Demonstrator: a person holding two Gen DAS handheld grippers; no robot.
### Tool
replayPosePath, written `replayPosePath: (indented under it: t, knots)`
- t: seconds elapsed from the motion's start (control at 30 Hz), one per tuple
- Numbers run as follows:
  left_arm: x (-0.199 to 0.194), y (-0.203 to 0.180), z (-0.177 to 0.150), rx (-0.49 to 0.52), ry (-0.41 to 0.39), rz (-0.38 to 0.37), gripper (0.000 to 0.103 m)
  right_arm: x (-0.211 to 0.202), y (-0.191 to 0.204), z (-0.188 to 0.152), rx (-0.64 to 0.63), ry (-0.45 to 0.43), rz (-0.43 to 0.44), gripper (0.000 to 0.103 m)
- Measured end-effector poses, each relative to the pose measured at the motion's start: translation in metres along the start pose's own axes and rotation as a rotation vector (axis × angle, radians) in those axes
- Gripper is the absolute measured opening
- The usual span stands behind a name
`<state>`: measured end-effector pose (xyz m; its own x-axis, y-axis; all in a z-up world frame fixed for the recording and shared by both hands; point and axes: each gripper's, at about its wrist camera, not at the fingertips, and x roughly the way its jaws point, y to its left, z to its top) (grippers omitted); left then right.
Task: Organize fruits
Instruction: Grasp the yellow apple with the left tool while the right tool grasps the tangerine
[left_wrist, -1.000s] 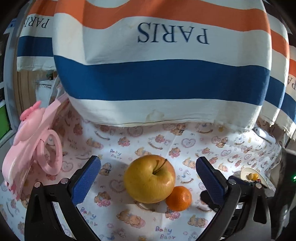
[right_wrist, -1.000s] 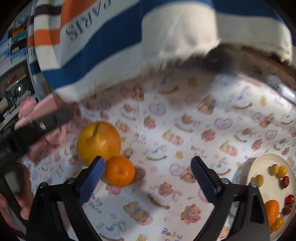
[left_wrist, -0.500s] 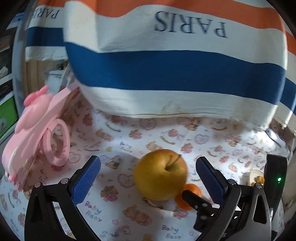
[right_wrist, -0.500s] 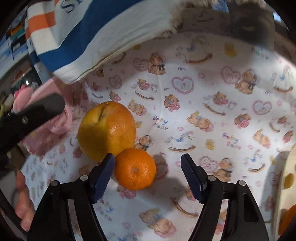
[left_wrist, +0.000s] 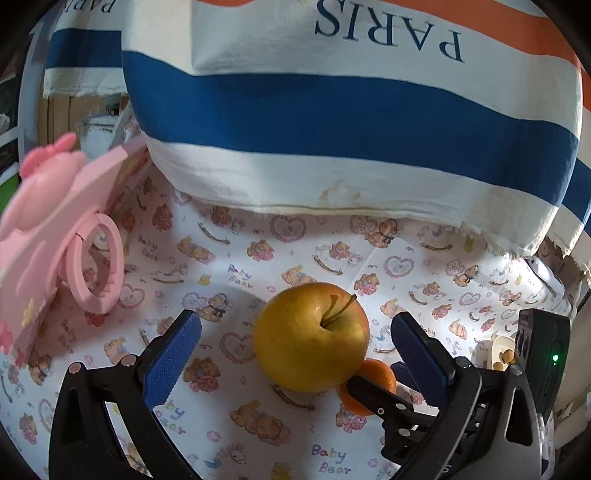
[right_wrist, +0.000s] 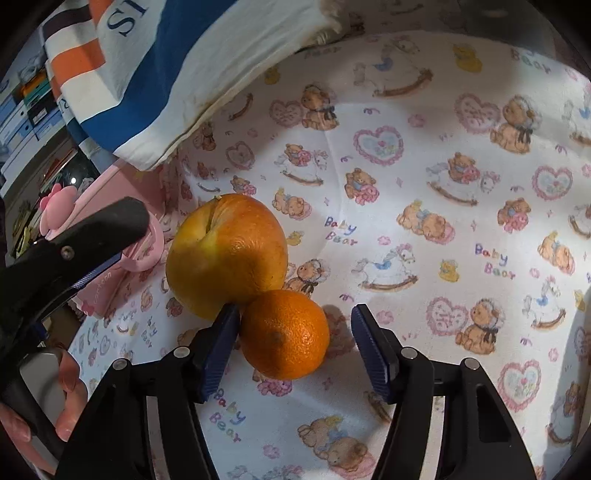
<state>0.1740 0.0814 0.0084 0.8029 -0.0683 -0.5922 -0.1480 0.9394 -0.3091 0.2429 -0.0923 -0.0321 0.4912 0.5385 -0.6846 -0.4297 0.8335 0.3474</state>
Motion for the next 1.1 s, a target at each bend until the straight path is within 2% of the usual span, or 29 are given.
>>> replayPosePath:
  t: [0.03,0.07,0.23,0.4,0.53,0.67,0.8,0.87,1.1]
  knots:
    - [0.002,-0.001,-0.001,0.001,0.01,-0.004,0.102,-0.001,0.0,0.0,0.01,0.005,0.025,0.05]
    - [0.003,-0.003,-0.002,0.007,0.017,-0.005,0.102,-0.002,0.0,0.0,0.018,0.007,0.028,0.05]
    - [0.001,-0.009,-0.005,0.049,-0.012,0.031,0.102,-0.017,0.006,-0.004,-0.032,-0.029,-0.107,0.049]
    - [0.0,-0.012,-0.005,0.06,-0.014,0.023,0.102,-0.042,-0.014,-0.004,-0.038,-0.056,-0.218,0.049]
    - [0.0,-0.015,-0.005,0.075,-0.015,0.028,0.102,-0.051,-0.032,-0.008,-0.022,-0.028,-0.278,0.049]
    - [-0.001,-0.015,-0.005,0.082,-0.02,0.036,0.102,-0.051,-0.045,-0.014,-0.009,-0.019,-0.285,0.05]
    - [0.002,-0.014,-0.006,0.088,-0.014,0.042,0.102,-0.05,-0.045,-0.014,-0.024,-0.055,-0.309,0.052]
    - [0.004,-0.013,-0.006,0.084,-0.002,0.038,0.102,-0.049,-0.045,-0.014,-0.025,-0.049,-0.302,0.057]
    - [0.005,-0.012,-0.006,0.085,-0.006,0.045,0.102,-0.03,-0.041,-0.016,-0.055,-0.002,-0.337,0.057]
